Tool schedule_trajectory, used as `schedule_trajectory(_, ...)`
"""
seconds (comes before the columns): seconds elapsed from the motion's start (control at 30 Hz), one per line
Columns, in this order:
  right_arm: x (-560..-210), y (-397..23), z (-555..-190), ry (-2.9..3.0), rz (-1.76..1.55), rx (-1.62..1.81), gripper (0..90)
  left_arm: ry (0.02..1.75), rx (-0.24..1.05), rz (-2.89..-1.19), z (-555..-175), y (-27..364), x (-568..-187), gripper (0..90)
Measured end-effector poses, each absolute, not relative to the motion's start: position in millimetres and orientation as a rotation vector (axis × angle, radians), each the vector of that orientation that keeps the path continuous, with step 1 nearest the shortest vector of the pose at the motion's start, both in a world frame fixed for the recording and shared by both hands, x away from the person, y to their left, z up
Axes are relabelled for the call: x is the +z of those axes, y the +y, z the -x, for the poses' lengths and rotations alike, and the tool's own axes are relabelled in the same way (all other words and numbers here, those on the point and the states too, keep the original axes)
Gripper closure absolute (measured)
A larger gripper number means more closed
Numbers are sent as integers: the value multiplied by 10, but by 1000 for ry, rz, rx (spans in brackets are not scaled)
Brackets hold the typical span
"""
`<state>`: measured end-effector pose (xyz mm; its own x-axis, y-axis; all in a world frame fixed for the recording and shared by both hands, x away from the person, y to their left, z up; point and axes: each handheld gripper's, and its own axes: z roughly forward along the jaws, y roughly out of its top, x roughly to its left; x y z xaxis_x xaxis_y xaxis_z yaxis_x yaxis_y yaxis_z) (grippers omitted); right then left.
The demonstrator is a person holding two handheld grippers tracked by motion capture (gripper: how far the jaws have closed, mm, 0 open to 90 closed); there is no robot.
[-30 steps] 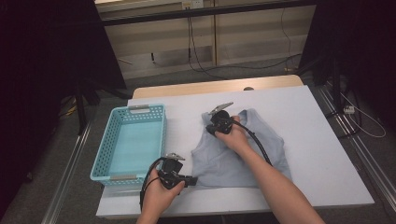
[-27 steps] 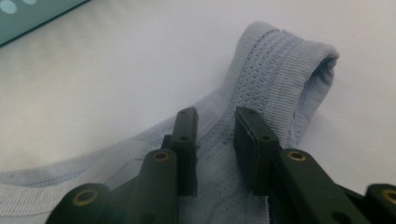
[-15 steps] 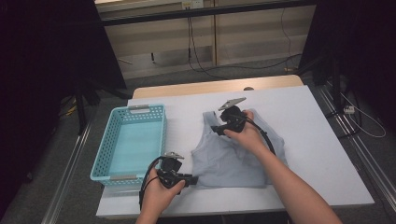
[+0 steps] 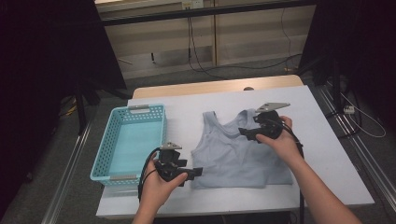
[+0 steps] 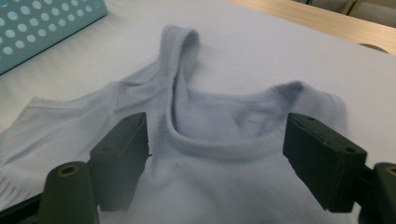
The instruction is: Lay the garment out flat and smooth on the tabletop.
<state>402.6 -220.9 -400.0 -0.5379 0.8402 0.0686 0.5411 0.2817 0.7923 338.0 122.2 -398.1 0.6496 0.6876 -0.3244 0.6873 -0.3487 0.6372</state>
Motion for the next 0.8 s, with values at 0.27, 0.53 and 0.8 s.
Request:
schedule_trajectory(0.27,-4090,-2580,-3714,2145,-1306,1088,208,1055,36,-2095,-3648,1101,-3949,204)
schedule_trajectory(0.53,-4173,-2928,-3461,2064,-1400,1065,198,1053,55,-2108,-3896,983,-4001,190)
schedule_trajectory(0.8,-4289,-3232,-3263,2016,-1483,1019,195,1044,105,-2115,-4008,903,-4108,237)
